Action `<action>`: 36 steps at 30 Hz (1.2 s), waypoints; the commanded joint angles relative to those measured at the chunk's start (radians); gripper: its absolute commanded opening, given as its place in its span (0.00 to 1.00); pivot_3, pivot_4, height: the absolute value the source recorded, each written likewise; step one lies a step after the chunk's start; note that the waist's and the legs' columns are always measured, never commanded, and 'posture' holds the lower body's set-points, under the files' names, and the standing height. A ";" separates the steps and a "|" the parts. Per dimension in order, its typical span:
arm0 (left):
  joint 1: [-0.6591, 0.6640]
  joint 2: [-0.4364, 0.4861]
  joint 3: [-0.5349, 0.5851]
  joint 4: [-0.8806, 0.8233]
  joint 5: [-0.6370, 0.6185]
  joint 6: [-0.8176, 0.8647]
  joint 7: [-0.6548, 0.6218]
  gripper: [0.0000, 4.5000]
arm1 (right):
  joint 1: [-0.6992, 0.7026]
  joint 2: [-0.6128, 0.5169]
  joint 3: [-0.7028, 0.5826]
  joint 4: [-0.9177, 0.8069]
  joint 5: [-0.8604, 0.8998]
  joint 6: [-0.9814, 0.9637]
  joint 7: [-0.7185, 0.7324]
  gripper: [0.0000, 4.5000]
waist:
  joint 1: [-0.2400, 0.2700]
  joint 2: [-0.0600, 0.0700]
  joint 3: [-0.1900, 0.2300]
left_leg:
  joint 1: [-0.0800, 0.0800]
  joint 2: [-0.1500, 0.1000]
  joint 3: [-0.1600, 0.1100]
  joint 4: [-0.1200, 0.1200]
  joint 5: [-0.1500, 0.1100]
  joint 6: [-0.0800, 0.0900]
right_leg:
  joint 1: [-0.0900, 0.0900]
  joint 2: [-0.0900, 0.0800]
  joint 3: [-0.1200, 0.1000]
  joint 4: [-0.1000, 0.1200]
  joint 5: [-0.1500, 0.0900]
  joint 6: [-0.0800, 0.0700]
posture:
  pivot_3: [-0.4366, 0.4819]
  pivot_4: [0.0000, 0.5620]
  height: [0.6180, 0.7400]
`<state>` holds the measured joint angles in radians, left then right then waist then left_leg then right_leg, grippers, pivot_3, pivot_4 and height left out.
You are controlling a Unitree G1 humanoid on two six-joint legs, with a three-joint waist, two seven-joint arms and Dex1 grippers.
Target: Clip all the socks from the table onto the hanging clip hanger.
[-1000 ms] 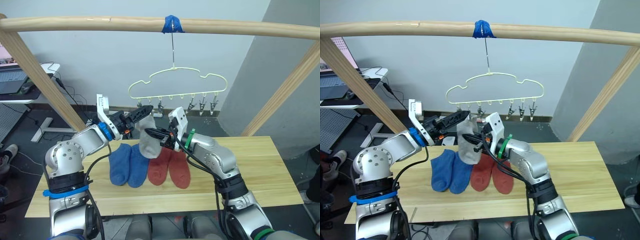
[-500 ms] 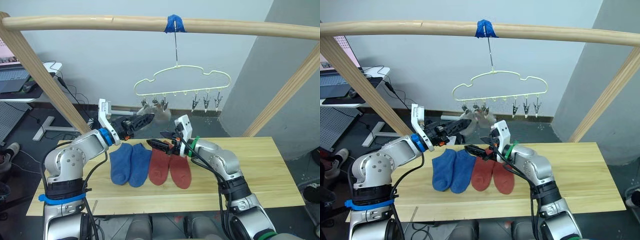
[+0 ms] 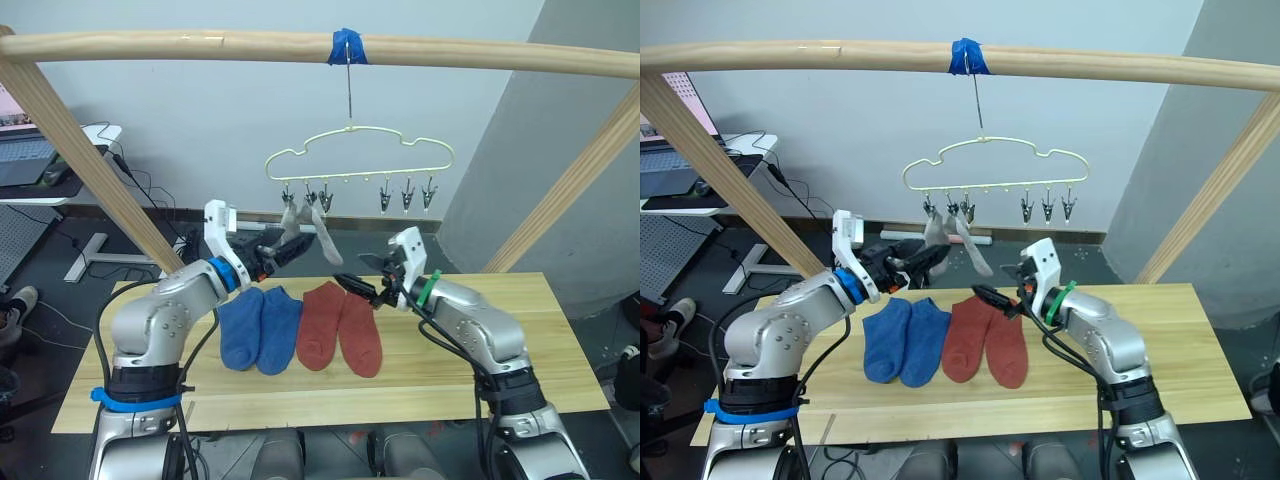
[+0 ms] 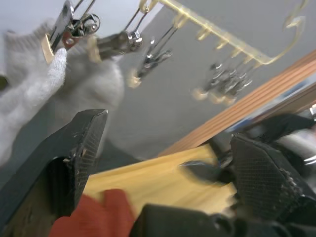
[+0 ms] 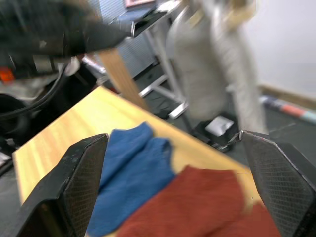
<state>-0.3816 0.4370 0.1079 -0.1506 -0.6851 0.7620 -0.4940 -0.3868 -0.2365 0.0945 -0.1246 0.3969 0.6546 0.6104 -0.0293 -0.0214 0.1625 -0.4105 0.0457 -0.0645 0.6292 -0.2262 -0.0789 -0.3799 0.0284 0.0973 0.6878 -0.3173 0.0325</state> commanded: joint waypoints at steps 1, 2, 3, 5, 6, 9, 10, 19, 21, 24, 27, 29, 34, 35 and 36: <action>0.012 -0.023 -0.033 -0.072 0.083 -0.149 -0.020 0.91 | 0.017 -0.048 -0.059 -0.126 0.039 -0.010 0.012 1.00 | 0.000 0.000 0.000 | 0.000 0.000 0.000 0.000 0.000 0.000 | 0.000 0.000 0.000 0.000 0.000 0.000 | 0.51 0.21 1.00; 0.016 -0.031 -0.037 -0.077 0.094 -0.174 -0.023 0.87 | 0.021 -0.058 -0.067 -0.142 0.045 -0.009 0.013 1.00 | 0.000 0.000 0.000 | 0.000 0.000 0.000 0.000 0.000 0.000 | 0.000 0.000 0.000 0.000 0.000 0.000 | 0.51 0.21 1.00; 0.022 -0.047 -0.050 -0.081 0.116 -0.202 -0.016 0.80 | 0.026 -0.069 -0.080 -0.165 0.052 -0.012 0.010 1.00 | 0.000 0.000 0.000 | 0.000 0.000 0.000 0.000 0.000 0.000 | 0.000 0.000 0.000 0.000 0.000 0.000 | 0.50 0.21 1.00; 0.032 -0.062 -0.073 -0.081 0.161 -0.248 -0.010 0.67 | 0.034 -0.080 -0.088 -0.195 0.057 -0.020 0.004 1.00 | 0.000 0.000 0.000 | 0.000 0.000 0.000 0.000 0.000 0.000 | 0.000 0.000 0.000 0.000 0.000 0.000 | 0.49 0.21 1.00; 0.032 -0.073 -0.091 -0.072 0.197 -0.282 -0.001 0.60 | 0.040 -0.088 -0.087 -0.207 0.051 -0.034 0.008 1.00 | 0.000 0.000 0.000 | 0.000 0.000 0.000 0.000 0.000 0.000 | 0.000 0.000 0.000 0.000 0.000 0.000 | 0.49 0.21 1.00; 0.024 -0.102 -0.126 -0.033 0.276 -0.361 0.017 0.53 | 0.049 -0.088 -0.098 -0.231 0.065 -0.050 0.007 1.00 | -0.001 0.000 0.000 | 0.000 0.000 0.000 0.001 0.000 0.000 | 0.000 0.000 0.000 0.000 0.000 0.000 | 0.49 0.21 1.00; 0.017 -0.122 -0.126 -0.016 0.286 -0.383 0.023 0.53 | 0.050 -0.090 -0.101 -0.237 0.069 -0.060 0.011 1.00 | -0.001 0.000 0.000 | 0.000 0.000 0.001 0.001 0.000 0.000 | 0.000 0.000 0.001 0.000 0.000 0.000 | 0.48 0.21 1.00; -0.084 -0.234 -0.150 0.213 0.426 -0.608 0.059 0.53 | 0.016 -0.123 -0.099 -0.253 0.093 -0.114 0.051 1.00 | -0.001 0.000 0.000 | 0.000 -0.001 0.001 0.001 0.000 0.001 | 0.000 0.000 0.001 0.000 0.000 0.000 | 0.46 0.22 1.00; -0.090 -0.244 -0.148 0.236 0.438 -0.630 0.054 0.53 | 0.012 -0.123 -0.100 -0.252 0.100 -0.114 0.053 1.00 | -0.003 0.000 0.000 | 0.000 -0.001 0.001 0.001 0.000 0.001 | 0.000 0.000 0.001 0.000 0.000 0.000 | 0.46 0.22 1.00; -0.106 -0.261 -0.146 0.282 0.456 -0.666 0.051 0.53 | 0.002 -0.126 -0.106 -0.264 0.122 -0.116 0.062 1.00 | -0.004 0.000 0.000 | 0.000 -0.001 0.001 0.001 0.000 0.001 | 0.000 0.000 0.001 0.001 0.000 0.000 | 0.45 0.23 1.00; -0.129 -0.280 -0.144 0.347 0.477 -0.711 0.060 0.53 | -0.010 -0.133 -0.112 -0.275 0.139 -0.115 0.062 1.00 | -0.003 0.000 0.000 | 0.000 -0.001 0.001 0.001 0.000 0.001 | 0.000 0.000 0.000 0.001 0.000 0.000 | 0.45 0.23 1.00; -0.143 -0.292 -0.142 0.386 0.487 -0.737 0.062 0.53 | -0.012 -0.136 -0.113 -0.276 0.140 -0.114 0.056 1.00 | -0.003 0.000 0.000 | 0.000 -0.001 0.001 0.002 0.000 0.001 | 0.001 0.000 0.001 0.001 0.000 0.000 | 0.44 0.23 1.00; -0.164 -0.316 -0.129 0.432 0.478 -0.764 0.056 0.33 | -0.009 -0.142 -0.105 -0.272 0.140 -0.113 0.040 1.00 | -0.004 0.000 0.000 | 0.000 -0.001 0.001 0.002 0.000 0.001 | 0.001 0.000 0.000 0.001 0.000 0.000 | 0.43 0.24 1.00; -0.165 -0.317 -0.126 0.435 0.478 -0.763 0.058 0.27 | -0.008 -0.144 -0.103 -0.272 0.139 -0.114 0.041 1.00 | -0.004 0.000 0.000 | 0.000 -0.001 0.001 0.002 0.000 0.001 | 0.001 0.000 0.000 0.001 0.000 0.000 | 0.43 0.24 1.00; -0.168 -0.318 -0.126 0.437 0.483 -0.765 0.064 0.21 | -0.009 -0.144 -0.103 -0.273 0.140 -0.114 0.039 1.00 | -0.004 0.000 0.000 | 0.000 -0.001 0.001 0.002 0.000 0.001 | 0.001 0.000 0.000 0.001 0.000 0.000 | 0.43 0.24 1.00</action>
<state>-0.5254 0.1227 -0.0309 0.2992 -0.2056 0.0177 -0.4380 -0.3837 -0.3732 0.0096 -0.3626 0.5244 0.5554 0.6506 -0.0333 -0.0216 0.1623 -0.4110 0.0448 -0.0637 0.6313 -0.2260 -0.0782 -0.3792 0.0286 0.0976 0.6891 -0.3171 0.0325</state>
